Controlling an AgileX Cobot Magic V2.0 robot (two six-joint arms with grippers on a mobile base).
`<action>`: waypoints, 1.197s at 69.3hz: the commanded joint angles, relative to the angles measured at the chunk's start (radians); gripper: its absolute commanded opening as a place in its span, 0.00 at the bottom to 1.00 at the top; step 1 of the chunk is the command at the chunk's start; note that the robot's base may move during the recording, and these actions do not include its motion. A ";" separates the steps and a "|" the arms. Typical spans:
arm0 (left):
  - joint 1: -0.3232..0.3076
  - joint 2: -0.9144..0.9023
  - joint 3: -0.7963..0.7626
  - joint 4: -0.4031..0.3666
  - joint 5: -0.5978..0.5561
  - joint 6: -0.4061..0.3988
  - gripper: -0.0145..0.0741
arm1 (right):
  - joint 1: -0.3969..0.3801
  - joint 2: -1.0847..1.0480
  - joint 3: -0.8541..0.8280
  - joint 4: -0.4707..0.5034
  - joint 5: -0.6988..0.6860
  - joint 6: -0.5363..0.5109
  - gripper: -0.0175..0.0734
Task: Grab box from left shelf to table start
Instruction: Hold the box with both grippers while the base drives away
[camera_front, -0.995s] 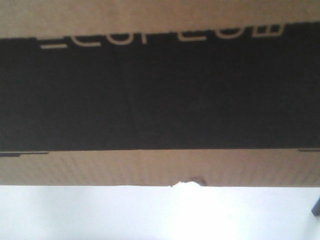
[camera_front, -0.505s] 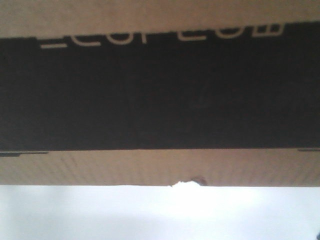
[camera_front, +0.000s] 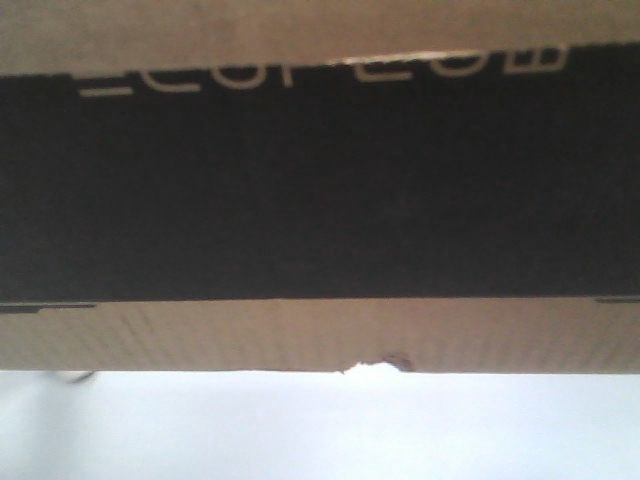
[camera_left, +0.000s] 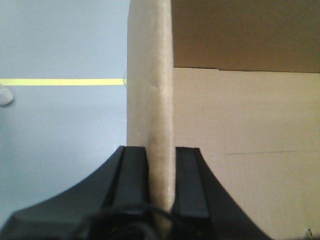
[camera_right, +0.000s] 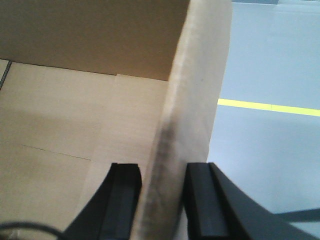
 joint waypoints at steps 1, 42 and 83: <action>-0.013 -0.003 -0.037 -0.116 -0.165 -0.013 0.06 | 0.001 0.007 -0.033 0.036 -0.122 -0.017 0.25; -0.013 -0.003 -0.037 -0.118 -0.165 -0.013 0.06 | 0.001 0.007 -0.033 0.036 -0.121 -0.017 0.25; -0.013 -0.003 -0.037 -0.118 -0.165 -0.013 0.06 | 0.001 0.007 -0.033 0.036 -0.121 -0.017 0.25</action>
